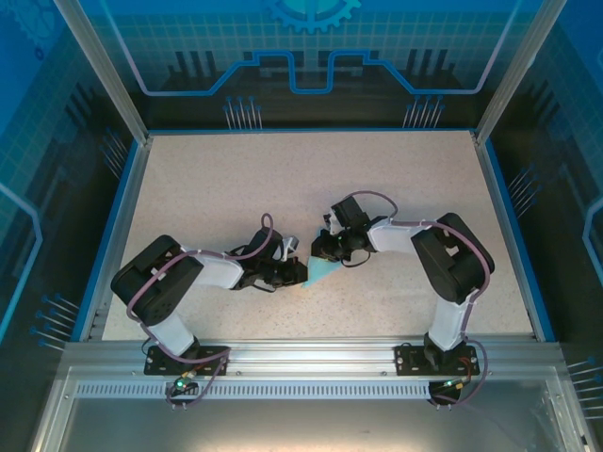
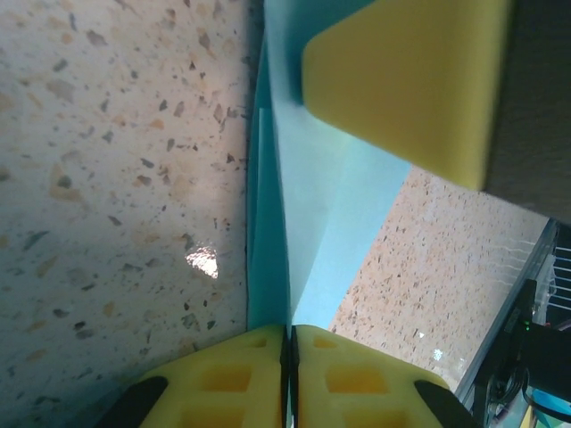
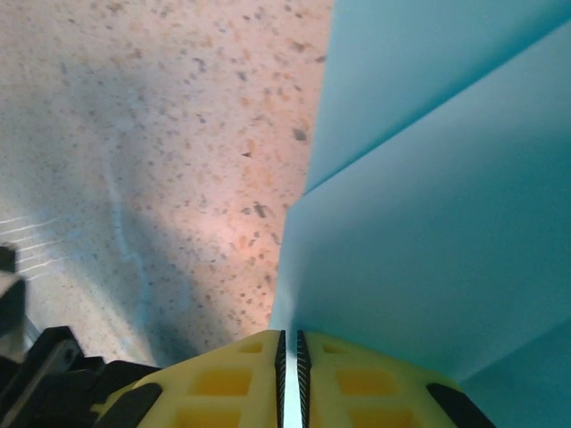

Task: Fold a paper plane with a square sheet of paper (pick it up from the middle)
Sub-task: Fourth fold the wing at the center of the table.

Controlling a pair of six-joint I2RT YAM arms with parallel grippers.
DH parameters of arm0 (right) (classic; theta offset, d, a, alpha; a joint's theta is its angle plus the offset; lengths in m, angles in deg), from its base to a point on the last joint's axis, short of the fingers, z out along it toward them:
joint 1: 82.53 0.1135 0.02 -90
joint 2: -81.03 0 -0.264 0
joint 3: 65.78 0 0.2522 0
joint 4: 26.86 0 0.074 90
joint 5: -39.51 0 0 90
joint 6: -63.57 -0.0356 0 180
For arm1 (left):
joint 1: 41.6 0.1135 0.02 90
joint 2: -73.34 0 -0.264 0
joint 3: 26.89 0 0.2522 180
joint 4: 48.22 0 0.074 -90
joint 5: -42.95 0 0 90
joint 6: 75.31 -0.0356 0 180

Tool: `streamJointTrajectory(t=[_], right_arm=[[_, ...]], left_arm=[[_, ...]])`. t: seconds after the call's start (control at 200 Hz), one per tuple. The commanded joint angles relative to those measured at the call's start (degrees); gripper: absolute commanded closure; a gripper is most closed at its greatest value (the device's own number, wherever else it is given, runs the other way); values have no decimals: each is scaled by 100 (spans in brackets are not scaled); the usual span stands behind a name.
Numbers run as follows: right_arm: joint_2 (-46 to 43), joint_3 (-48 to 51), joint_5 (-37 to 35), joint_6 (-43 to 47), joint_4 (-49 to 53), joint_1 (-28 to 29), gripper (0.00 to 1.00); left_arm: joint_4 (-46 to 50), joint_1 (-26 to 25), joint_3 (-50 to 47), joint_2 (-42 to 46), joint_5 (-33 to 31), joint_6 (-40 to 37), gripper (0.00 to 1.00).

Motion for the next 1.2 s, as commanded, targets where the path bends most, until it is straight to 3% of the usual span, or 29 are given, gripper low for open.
streamJointTrajectory(t=[0.0, 0.445, 0.71, 1.115, 1.195], right_arm=[[158, -85, -198, -14, 311, -40, 85], [163, -23, -326, 5, 379, -30, 86], [277, -65, -318, 20, 450, 2, 85], [304, -128, -419, 120, 620, 69, 85], [294, -129, -449, 138, 654, 79, 86]], left_arm=[[349, 44, -81, 63, -159, 2, 85], [631, 42, -86, 264, -147, -125, 96], [895, 45, -73, 483, -37, -108, 96], [1093, 43, -140, 565, 167, -288, 88], [1162, 44, -147, 699, 155, -304, 81]])
